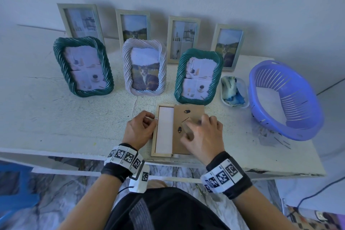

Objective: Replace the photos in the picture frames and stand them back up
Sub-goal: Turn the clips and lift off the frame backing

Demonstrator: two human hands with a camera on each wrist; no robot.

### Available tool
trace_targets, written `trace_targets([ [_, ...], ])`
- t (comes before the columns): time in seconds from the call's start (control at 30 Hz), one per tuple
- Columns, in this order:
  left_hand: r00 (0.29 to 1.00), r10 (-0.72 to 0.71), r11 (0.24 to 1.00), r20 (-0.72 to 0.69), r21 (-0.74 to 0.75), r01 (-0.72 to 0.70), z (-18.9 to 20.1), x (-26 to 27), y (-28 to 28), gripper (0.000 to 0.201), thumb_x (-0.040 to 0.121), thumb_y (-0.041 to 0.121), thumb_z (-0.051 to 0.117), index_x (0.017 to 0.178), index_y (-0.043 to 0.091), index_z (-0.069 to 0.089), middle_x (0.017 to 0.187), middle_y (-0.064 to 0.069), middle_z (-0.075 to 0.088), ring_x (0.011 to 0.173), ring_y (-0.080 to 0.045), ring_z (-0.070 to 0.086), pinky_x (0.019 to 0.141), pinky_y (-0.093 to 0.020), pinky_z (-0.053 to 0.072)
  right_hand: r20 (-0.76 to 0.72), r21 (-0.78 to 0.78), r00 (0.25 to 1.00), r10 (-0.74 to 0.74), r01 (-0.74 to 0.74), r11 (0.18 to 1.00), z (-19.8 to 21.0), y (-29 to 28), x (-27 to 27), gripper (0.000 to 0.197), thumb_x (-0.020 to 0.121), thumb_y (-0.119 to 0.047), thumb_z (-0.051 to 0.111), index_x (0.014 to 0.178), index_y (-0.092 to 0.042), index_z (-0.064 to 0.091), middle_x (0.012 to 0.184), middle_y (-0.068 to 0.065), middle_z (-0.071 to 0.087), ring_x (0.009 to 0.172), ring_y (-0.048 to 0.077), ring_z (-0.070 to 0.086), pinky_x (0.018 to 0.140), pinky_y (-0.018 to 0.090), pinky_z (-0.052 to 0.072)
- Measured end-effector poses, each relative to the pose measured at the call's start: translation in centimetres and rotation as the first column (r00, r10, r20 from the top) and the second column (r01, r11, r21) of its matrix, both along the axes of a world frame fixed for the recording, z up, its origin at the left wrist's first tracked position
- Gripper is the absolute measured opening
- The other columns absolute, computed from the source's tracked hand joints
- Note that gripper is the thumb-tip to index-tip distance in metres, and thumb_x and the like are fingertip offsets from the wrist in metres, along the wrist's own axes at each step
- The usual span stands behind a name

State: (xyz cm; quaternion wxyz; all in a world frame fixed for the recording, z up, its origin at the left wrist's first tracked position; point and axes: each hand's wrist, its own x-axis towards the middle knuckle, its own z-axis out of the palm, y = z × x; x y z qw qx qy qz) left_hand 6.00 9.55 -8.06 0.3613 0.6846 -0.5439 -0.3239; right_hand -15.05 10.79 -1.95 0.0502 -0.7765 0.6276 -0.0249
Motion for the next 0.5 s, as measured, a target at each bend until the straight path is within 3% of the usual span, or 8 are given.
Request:
trace_targets([
  [0.1,1.000,-0.004,1.000,-0.011,0.003,0.004,-0.1,0.0,0.1,0.008,0.088,0.028,0.068,0.092,0.022,0.065,0.071,0.007,0.064,0.066,-0.016,0.064,0.064,-0.042,0.060,0.083,0.040,0.996,-0.038,0.035,0.999,-0.2,0.0,-3.2,0.040,0.078,-0.048,0.058,0.114,-0.032,0.066,0.096,0.003,0.049,0.092,0.023,0.042,0.084,0.040,0.039],
  [0.23,1.000,-0.012,1.000,-0.026,0.006,0.012,-0.3,0.2,0.1,0.008,0.089,0.029,0.068,0.093,0.022,0.065,0.073,0.006,0.065,0.066,-0.016,0.065,0.064,-0.042,0.060,0.167,0.015,0.979,-0.113,0.112,0.994,-1.4,0.1,-6.6,0.052,0.072,-0.055,0.046,0.113,-0.035,0.070,0.089,-0.004,0.045,0.089,0.020,0.041,0.080,0.038,0.040],
  [0.5,1.000,-0.027,1.000,-0.003,-0.006,0.027,0.0,0.1,0.2,0.010,0.090,0.031,0.066,0.096,0.022,0.066,0.075,0.008,0.065,0.067,-0.010,0.063,0.065,-0.035,0.059,0.126,0.025,0.986,-0.110,0.108,0.994,-3.0,0.2,-7.9,0.052,0.070,-0.060,0.043,0.109,-0.038,0.069,0.093,-0.003,0.046,0.088,0.020,0.043,0.079,0.037,0.040],
])
